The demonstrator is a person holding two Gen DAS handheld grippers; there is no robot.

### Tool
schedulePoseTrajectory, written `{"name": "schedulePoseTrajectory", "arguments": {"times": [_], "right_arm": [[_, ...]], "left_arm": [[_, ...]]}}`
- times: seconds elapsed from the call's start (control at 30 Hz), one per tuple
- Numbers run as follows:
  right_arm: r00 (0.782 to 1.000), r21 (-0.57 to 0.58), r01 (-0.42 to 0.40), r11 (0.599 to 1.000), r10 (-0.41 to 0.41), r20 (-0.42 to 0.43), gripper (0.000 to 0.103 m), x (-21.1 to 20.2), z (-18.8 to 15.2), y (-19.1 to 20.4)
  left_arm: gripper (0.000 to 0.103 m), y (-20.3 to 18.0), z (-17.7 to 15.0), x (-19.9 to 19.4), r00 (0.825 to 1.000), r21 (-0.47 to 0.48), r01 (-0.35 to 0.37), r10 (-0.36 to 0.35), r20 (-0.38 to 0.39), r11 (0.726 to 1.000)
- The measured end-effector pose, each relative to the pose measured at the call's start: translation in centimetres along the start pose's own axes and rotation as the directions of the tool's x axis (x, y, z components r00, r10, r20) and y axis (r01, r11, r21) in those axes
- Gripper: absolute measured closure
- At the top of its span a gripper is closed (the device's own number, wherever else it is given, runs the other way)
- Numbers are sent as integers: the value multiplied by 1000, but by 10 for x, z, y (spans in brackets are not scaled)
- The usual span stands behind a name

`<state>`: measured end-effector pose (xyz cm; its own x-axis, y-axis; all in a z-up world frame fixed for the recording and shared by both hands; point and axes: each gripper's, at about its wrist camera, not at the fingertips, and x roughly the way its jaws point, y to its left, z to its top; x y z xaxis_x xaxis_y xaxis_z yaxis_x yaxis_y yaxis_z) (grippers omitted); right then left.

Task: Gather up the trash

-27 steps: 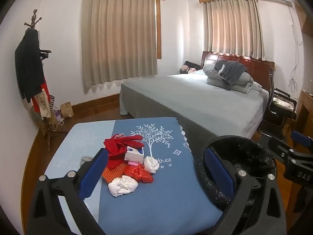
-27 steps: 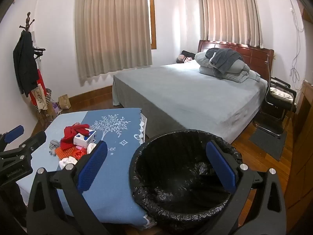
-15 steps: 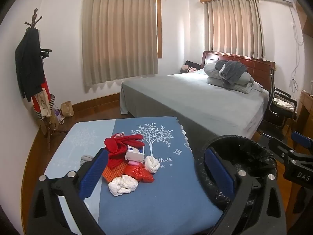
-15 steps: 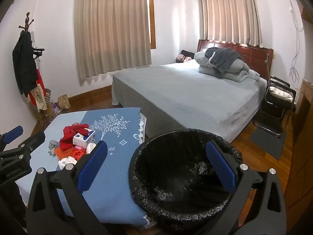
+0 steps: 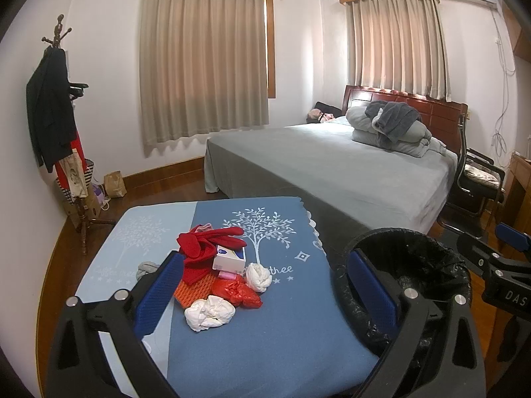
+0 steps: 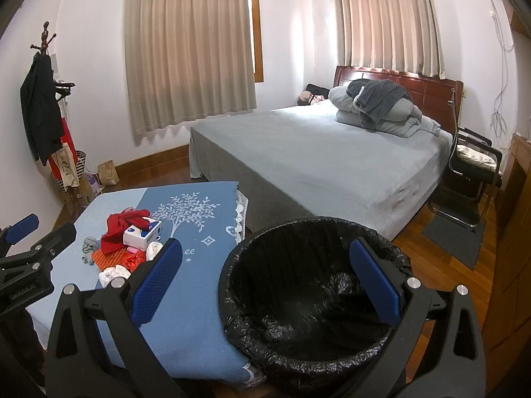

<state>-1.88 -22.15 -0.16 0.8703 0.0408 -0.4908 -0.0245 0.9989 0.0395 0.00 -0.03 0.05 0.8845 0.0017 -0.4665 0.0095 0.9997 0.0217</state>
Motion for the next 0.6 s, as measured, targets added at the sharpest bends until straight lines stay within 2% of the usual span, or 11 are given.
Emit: {"name": "schedulePoseTrajectory", "arguments": {"times": [0.6], "right_arm": [[1000,2,-1,1000,1,-3,5,1,-1,-1]], "left_arm": [[6,0,0,0,1000,2,-1,1,1,1000]]}}
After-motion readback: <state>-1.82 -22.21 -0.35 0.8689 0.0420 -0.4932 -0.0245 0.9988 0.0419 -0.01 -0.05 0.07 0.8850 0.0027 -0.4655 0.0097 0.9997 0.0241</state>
